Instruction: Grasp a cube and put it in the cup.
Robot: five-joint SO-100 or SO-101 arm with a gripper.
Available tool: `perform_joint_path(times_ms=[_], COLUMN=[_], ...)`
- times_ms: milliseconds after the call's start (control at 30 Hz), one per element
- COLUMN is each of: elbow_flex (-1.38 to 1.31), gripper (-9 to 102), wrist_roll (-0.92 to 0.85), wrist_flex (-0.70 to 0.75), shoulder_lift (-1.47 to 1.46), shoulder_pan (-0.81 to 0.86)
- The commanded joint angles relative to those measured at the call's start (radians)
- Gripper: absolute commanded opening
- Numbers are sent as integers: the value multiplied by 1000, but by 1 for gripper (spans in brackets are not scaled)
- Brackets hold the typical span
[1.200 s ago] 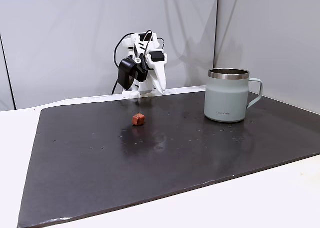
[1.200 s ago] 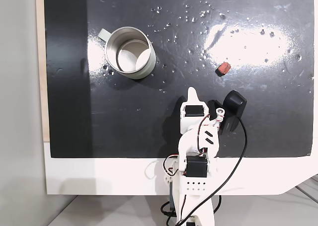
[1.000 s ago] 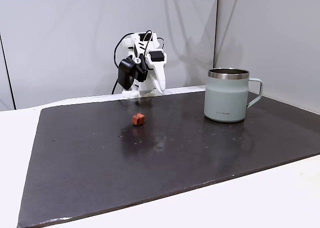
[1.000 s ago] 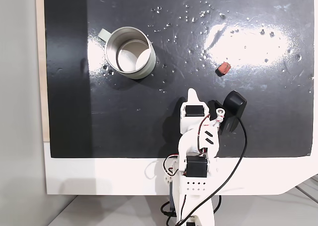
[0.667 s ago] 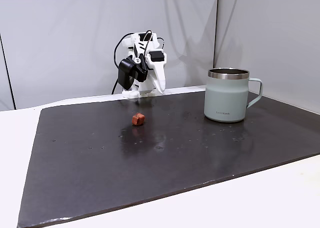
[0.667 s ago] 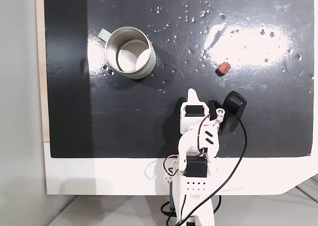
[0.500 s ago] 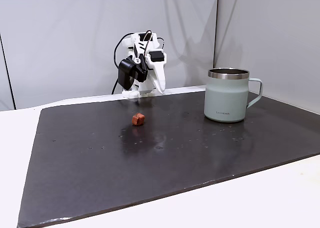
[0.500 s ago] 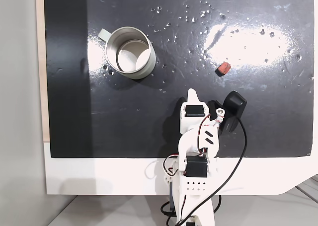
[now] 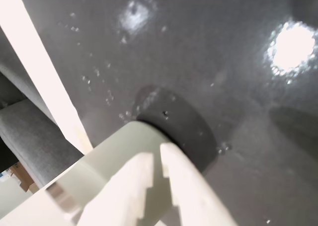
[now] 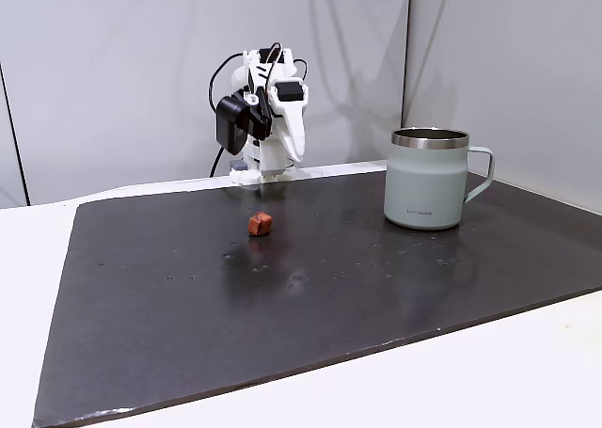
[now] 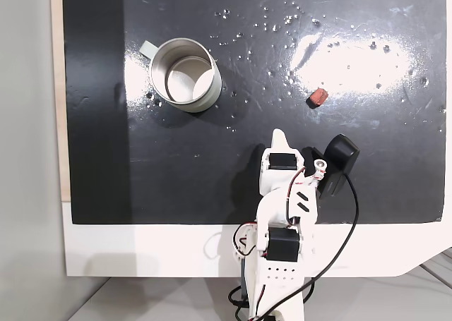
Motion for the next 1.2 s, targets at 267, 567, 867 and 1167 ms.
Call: perform_joint_path(times_ms=[267, 567, 867, 1167], elbow_flex=[-301, -555, -854, -1086], gripper=[0, 0, 0, 0], wrist_roll=[-130, -201, -291, -414], wrist_flex=[123, 202, 307, 425], shoulder_lift=[-51, -318, -672, -953], shoulder_pan=[89, 153, 164, 186])
